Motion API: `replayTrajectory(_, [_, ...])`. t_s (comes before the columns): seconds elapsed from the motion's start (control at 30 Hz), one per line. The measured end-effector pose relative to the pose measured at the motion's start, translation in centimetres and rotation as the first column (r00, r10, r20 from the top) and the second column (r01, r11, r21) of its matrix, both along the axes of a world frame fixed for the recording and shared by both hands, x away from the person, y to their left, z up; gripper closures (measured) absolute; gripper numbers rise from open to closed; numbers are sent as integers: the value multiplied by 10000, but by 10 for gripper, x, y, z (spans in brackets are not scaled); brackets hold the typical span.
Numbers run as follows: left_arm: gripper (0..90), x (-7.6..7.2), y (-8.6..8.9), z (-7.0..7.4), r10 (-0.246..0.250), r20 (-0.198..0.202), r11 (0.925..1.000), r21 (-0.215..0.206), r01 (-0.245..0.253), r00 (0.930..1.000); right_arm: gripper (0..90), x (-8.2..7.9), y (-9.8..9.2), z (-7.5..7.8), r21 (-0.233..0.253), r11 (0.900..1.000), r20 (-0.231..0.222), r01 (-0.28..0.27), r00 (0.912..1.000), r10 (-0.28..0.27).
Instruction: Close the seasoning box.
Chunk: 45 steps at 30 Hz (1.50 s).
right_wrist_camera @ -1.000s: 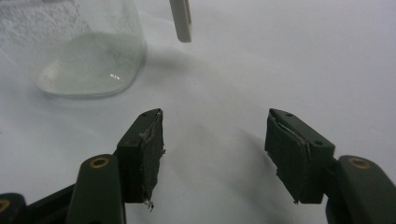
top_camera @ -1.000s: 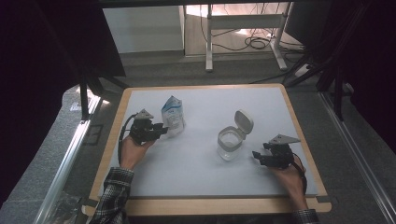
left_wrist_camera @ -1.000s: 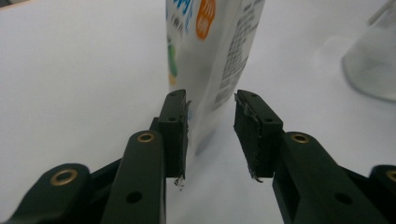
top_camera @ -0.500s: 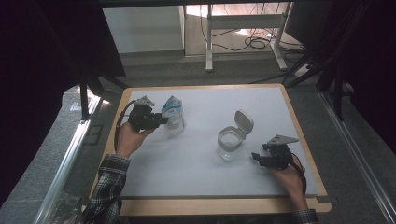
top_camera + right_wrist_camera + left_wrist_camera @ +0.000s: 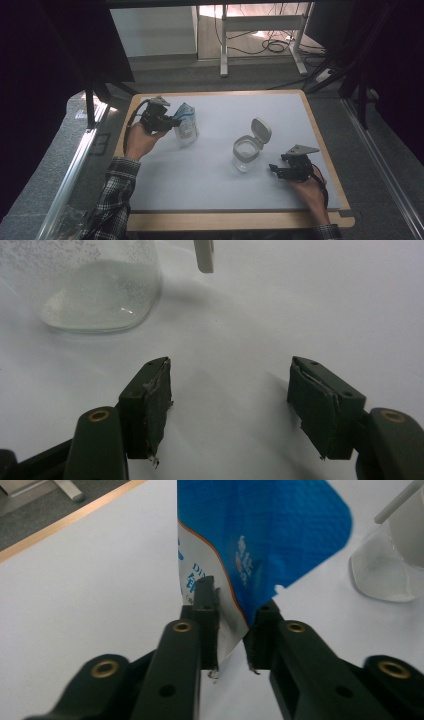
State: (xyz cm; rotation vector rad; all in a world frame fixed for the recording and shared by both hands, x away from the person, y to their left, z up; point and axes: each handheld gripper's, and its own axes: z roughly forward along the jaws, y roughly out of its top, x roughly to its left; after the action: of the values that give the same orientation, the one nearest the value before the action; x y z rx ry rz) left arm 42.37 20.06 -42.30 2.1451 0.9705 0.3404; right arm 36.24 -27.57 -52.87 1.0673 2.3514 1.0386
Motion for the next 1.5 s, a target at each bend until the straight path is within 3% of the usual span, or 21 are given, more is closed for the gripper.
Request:
replayTrajectory(0.13, [894,2,0,1,-120,-117,9999,3,121,9999,336,0,1,0,-52,10000,19,-5,10000,5])
replayTrajectory(0.37, [900,1,-1,2,-336,-95,9994,85,337,9994,330,-2,1,0,7,10000,-30,3,10000,-3])
replayTrajectory(0.47, [900,-2,-4,2,-610,-108,9981,-112,609,9981,330,-5,1,0,28,10000,-84,-68,9999,69])
replayTrajectory(0.73, [900,-9,-15,11,-995,-129,9938,483,1000,9950,329,-13,5,1,-2,9997,-229,-252,9994,252])
replayTrajectory(0.8, [900,-13,-18,15,-1213,-152,9890,829,1222,9925,328,-17,8,2,44,9992,-313,-394,9987,395])
replayTrajectory(0.9, [900,-18,-21,18,-1391,-214,9851,987,1405,9900,326,-24,12,1,121,9980,-379,-623,9973,627])
replayTrajectory(1.23, [900,-41,-32,29,-2012,-312,9718,1193,2035,9791,325,-40,27,2,321,9919,-465,-1228,9912,1243])
replayTrajectory(1.37, [900,-51,-37,31,-2305,-331,9671,1032,2327,9725,325,-44,33,3,371,9887,-419,-1454,9883,1469])
replayTrajectory(1.5, [900,-60,-43,35,-2696,-190,9569,1066,2701,9628,326,-46,39,3,409,9857,-432,-1636,9853,1653])
